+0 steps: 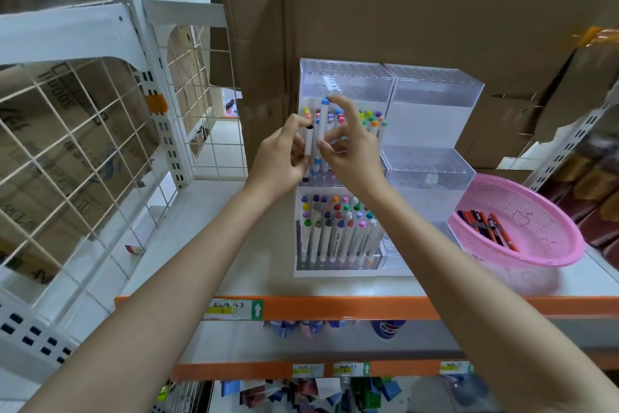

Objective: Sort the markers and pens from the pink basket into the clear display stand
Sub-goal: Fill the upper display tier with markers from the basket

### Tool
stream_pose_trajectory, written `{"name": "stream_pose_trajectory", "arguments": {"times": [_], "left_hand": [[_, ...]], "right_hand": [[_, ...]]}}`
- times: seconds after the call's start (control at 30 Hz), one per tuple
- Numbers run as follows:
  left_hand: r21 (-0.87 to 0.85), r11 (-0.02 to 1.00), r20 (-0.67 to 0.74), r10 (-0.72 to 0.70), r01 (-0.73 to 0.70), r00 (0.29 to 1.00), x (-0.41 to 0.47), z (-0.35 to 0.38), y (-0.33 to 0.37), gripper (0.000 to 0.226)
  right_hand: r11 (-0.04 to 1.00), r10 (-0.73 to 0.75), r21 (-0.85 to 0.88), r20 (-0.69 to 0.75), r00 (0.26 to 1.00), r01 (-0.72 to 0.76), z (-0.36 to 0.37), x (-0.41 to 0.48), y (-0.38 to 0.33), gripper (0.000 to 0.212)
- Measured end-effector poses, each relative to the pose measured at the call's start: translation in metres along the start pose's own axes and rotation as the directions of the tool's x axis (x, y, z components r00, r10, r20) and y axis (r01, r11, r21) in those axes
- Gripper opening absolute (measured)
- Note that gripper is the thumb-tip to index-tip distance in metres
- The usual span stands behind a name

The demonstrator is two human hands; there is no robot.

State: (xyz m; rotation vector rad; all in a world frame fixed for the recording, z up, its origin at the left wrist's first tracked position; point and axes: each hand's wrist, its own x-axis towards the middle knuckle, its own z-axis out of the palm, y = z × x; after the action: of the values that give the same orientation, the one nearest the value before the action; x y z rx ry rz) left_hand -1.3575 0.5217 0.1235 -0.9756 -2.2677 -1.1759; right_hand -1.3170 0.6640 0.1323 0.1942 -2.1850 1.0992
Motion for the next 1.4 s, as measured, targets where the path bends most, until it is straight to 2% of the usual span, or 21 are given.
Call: {"name": "stream_pose_trajectory", "arguments": {"times": [0.27,0.47,0.97,1.17,1.27,1.4], "left_hand": [[0.071,0.996,0.002,0.049,-0.049,0.999,0.002,-0.004,0.002,0.047],[0.137,0.987,0.022,0.082,-0.085,0.996,0.003,-0.008,0.004,0.039],[0.179,0.983,0.052,0.027,-0.036,0.998,0.001,-0.009,0.012,0.043],[0.259,0.966,0.053,0.003,-0.017,0.999,0.002,-0.01,0.019,0.038],[0.347,0.938,0.017,0.008,-0.013,1.0,0.004,-0.01,0.023,0.033],[0.419,0.907,-0.028,-0.021,0.031,0.999,0.007,-0.007,0.031,0.038]], "right_hand": [[0.996,0.006,-0.093,0.056,0.998,-0.001,0.002,-0.005,0.0,0.07],[0.98,-0.05,-0.188,0.104,0.993,0.069,0.004,-0.007,0.004,0.071],[0.953,-0.02,-0.297,0.154,0.988,0.066,0.0,-0.012,0.004,0.061],[0.887,-0.104,-0.433,0.152,0.983,0.161,-0.011,-0.008,-0.001,0.05],[0.847,-0.139,-0.491,0.163,0.977,0.203,-0.016,-0.005,-0.002,0.052],[0.803,-0.18,-0.549,0.148,0.972,0.232,-0.026,-0.006,-0.005,0.056]]}}
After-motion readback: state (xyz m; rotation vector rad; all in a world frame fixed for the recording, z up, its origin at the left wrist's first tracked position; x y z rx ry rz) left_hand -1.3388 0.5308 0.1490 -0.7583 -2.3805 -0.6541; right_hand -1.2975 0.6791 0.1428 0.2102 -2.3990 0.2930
